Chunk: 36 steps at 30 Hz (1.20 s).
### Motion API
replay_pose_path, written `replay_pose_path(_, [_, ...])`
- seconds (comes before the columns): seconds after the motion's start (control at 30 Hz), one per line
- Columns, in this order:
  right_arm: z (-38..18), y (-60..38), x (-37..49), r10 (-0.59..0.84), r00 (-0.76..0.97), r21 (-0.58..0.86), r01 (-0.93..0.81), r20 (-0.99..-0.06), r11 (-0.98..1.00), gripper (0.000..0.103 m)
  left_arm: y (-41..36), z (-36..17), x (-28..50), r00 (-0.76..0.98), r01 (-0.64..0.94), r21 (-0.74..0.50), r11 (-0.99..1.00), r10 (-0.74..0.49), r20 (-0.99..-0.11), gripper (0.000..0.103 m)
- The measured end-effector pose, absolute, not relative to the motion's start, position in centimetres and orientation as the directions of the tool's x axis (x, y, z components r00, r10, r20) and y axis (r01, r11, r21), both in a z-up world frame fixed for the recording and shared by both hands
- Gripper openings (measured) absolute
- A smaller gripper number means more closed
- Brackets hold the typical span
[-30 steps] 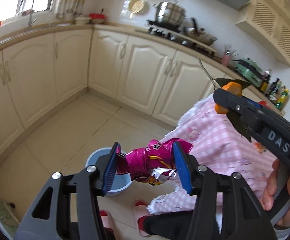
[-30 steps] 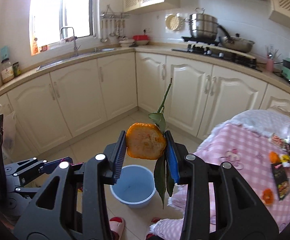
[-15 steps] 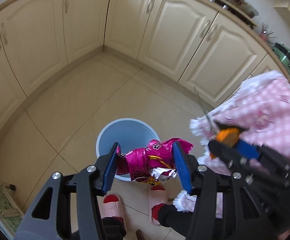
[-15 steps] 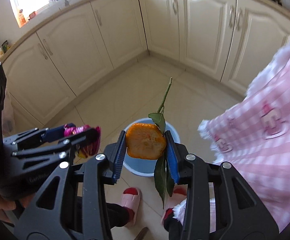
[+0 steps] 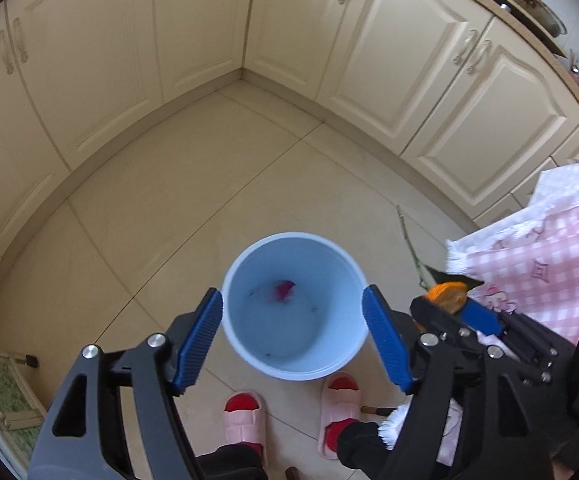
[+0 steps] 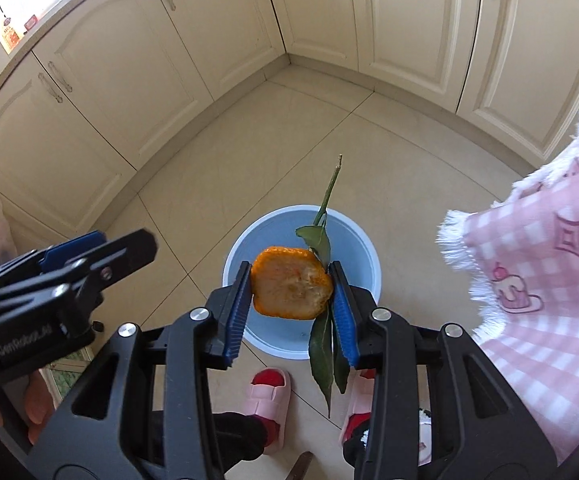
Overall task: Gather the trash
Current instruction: 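Move both open tools back toward the table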
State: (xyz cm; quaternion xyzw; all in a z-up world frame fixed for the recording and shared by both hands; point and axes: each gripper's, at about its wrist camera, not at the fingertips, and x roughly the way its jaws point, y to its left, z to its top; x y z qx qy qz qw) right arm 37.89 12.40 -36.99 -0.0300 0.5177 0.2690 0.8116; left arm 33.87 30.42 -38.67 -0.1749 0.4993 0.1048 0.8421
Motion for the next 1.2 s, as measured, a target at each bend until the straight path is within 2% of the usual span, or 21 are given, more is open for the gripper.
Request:
replay_pose_path(0.3, [-36.7, 14.0, 38.5, 0.424, 0.343, 0.234, -0.476, -0.838, 0.848, 0.042, 31.8, -38.0, 32.5, 0.483, -0.388, -0.193, 0.901, 0.021, -0.876, 0.071])
replay_pose_path(0.33, [-36.1, 14.1, 38.4, 0.425, 0.361, 0.226, -0.479, -0.83, 0.848, 0.048, 31.8, -37.7, 32.3, 0.489, -0.386, -0.196, 0.901, 0.02, -0.872, 0.071])
replay_pose_path(0.47, [-34.0, 14.3, 38.2, 0.437, 0.402, 0.215, -0.488, -0.805, 0.846, 0.056, 31.5, -35.5, 31.6, 0.527, -0.375, -0.203, 0.904, 0.028, -0.85, 0.071])
replay_pose_path(0.67, [-29.6, 13.2, 36.0, 0.422, 0.476, 0.168, -0.487, -0.771, 0.857, 0.056, 30.2, -31.2, 29.7, 0.59, -0.349, -0.215, 0.912, 0.036, -0.806, 0.071])
replay_pose_path(0.93, [-20.1, 6.6, 29.6, 0.386, 0.666, 0.094, -0.431, -0.638, 0.898, 0.06, 25.9, -23.4, 25.7, 0.707, -0.249, -0.237, 0.939, 0.009, -0.708, 0.073])
replay_pose_path(1.2, [-12.6, -4.7, 22.7, 0.239, 0.83, 0.036, -0.256, -0.503, 0.966, 0.065, 15.8, -15.4, 21.8, 0.807, -0.026, -0.241, 0.97, -0.122, -0.578, 0.076])
